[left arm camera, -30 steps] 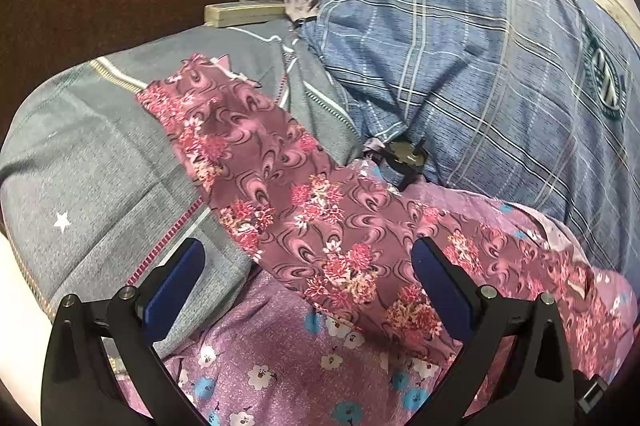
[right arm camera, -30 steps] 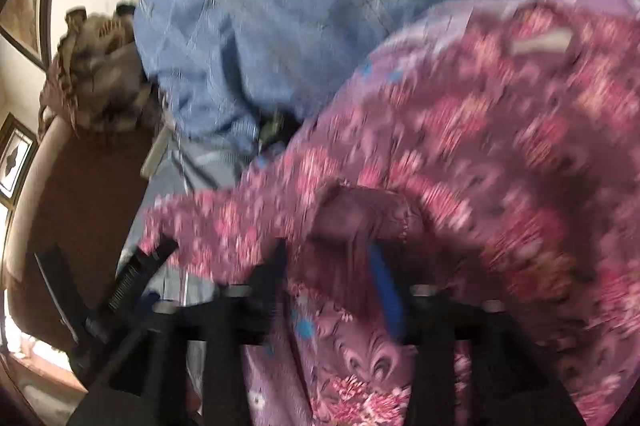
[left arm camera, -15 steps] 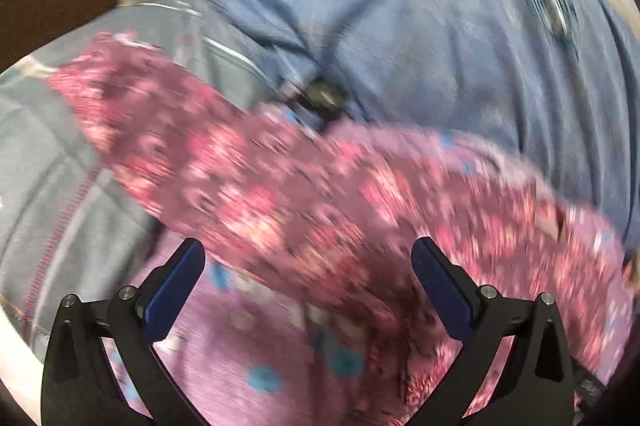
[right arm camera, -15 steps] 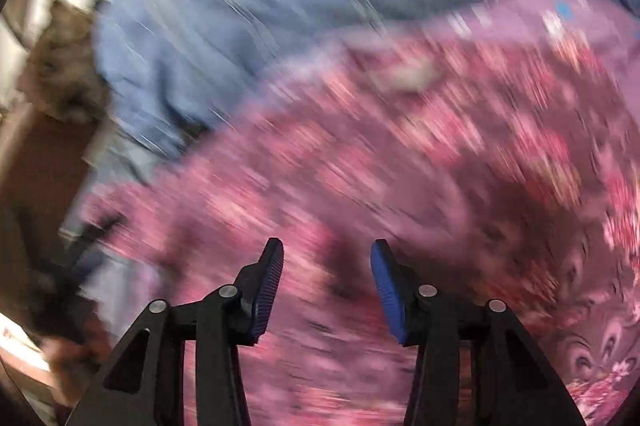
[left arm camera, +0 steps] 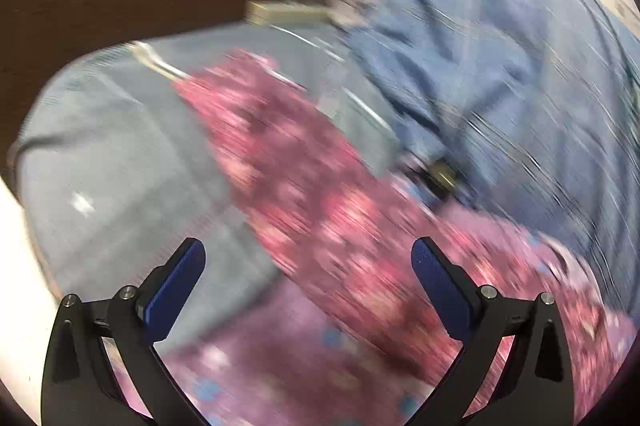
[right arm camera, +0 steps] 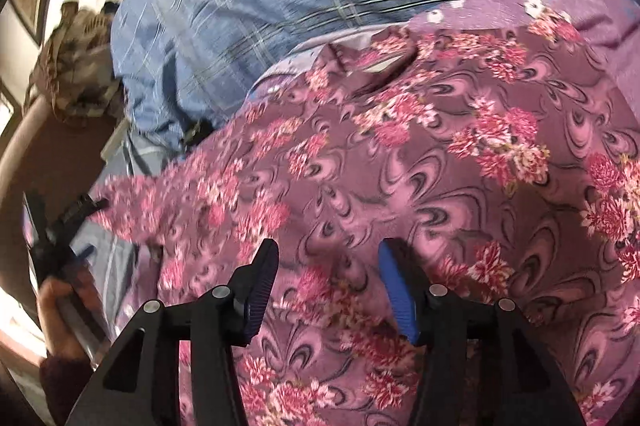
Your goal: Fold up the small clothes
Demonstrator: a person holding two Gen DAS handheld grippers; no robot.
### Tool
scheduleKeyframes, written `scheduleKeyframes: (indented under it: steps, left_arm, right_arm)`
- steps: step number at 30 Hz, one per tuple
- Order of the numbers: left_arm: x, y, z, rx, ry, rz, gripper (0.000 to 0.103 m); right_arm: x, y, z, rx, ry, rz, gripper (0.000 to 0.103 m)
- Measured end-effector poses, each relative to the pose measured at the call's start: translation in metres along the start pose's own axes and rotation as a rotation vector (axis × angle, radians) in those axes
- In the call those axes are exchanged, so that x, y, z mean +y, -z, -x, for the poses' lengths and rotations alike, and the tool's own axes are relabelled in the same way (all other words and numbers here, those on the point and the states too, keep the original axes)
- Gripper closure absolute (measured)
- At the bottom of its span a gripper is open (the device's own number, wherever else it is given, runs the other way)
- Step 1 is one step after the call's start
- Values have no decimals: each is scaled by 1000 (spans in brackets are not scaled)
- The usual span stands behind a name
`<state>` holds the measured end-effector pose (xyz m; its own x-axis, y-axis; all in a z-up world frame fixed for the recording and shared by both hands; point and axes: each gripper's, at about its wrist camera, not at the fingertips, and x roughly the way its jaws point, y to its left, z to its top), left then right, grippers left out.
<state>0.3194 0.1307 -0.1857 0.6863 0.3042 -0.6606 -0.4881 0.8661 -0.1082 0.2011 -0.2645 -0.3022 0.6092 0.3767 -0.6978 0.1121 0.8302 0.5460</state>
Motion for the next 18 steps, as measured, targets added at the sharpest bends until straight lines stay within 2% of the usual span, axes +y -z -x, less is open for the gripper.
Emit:
scheduleKeyframes:
  steps: [3, 6, 12, 13, 15, 18]
  left_arm:
    - [33, -17, -10, -27, -42, 74, 0]
    - [50, -30, -23, -10, -22, 97, 0]
    - [60, -42, -56, 77, 114, 144, 0]
    - [60, -42, -61, 91, 123, 146, 5]
    - [55, -43, -67, 89, 125, 121, 6]
    - [46, -51, -75, 81, 150, 82, 18]
  right_arm:
    - [5, 3, 0, 0, 28, 38, 48]
    - [3, 3, 1, 4, 15, 20, 48]
    - [-3, 0, 0, 15, -2, -20, 48]
    - [-2, -1, 0, 16, 0, -18, 48]
    - [-2, 0, -1, 17, 1, -12, 47]
    - [-2, -1, -1, 18, -3, -9, 47]
